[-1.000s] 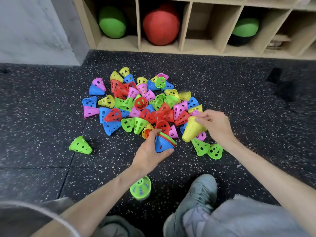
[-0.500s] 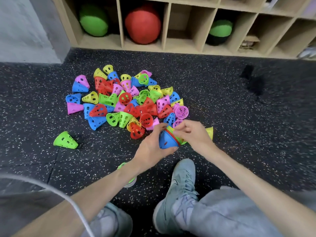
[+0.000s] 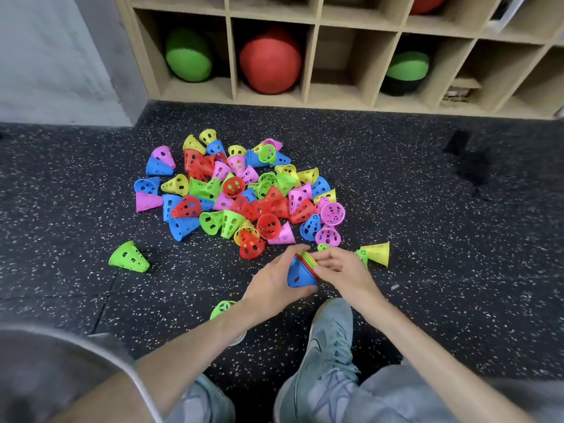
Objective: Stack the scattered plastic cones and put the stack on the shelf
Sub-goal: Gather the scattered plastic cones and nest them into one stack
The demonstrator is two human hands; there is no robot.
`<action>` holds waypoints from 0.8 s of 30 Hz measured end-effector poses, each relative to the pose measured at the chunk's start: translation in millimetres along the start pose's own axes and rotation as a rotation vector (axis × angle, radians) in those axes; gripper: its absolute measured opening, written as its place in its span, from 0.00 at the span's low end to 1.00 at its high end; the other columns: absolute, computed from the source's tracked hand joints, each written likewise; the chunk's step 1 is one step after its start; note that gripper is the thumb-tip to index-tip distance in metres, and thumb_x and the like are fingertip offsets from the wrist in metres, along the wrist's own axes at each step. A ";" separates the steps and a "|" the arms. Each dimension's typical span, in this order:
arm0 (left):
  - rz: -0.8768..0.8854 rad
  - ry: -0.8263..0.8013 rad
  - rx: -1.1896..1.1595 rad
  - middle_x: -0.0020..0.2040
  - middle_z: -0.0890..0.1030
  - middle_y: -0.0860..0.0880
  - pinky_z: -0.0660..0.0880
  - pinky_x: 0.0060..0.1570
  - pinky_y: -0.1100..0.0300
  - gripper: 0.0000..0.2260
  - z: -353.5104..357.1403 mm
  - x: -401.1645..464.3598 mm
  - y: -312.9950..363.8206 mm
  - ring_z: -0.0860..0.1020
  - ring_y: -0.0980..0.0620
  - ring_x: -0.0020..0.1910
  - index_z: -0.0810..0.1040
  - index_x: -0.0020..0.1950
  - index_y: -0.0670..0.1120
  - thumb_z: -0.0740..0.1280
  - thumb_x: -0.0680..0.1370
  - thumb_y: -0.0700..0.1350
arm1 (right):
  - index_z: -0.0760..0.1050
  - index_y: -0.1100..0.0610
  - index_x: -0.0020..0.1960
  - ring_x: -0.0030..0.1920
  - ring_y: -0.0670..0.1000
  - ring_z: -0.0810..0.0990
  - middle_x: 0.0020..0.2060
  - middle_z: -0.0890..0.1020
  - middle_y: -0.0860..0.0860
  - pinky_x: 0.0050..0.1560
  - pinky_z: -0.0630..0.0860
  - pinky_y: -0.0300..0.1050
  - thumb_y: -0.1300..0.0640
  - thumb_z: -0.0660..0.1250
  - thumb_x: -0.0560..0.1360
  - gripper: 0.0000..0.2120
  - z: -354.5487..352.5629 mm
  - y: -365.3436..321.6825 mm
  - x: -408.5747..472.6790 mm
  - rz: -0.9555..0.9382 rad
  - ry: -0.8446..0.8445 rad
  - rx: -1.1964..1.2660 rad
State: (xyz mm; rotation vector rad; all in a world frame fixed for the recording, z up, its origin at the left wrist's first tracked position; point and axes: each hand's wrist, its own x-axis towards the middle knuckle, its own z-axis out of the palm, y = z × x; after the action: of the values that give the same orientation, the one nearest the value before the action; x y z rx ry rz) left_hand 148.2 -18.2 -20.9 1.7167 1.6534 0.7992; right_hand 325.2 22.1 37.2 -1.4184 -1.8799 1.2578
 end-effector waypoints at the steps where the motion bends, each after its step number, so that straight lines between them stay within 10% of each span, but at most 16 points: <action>1: -0.006 0.012 -0.014 0.60 0.79 0.58 0.77 0.54 0.53 0.35 0.1 3.3 0.7 0.77 0.54 0.51 0.62 0.72 0.66 0.76 0.71 0.61 | 0.83 0.51 0.54 0.49 0.37 0.83 0.47 0.86 0.42 0.54 0.77 0.34 0.64 0.70 0.77 0.11 0.3 -0.9 2.5 -0.006 0.011 0.007; 24: -0.077 0.169 -0.054 0.56 0.80 0.51 0.78 0.53 0.48 0.34 -77.4 59.9 -42.9 0.79 0.48 0.53 0.61 0.71 0.63 0.76 0.71 0.61 | 0.81 0.48 0.58 0.47 0.36 0.83 0.45 0.87 0.45 0.48 0.75 0.31 0.64 0.68 0.79 0.14 26.5 -75.6 104.9 -0.090 -0.185 -0.098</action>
State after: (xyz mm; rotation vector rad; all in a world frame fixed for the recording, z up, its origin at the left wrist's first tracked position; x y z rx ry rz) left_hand 63.2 44.6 -5.5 1.5750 1.7816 0.9655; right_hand 229.4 104.9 74.3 -1.2874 -2.1294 1.3077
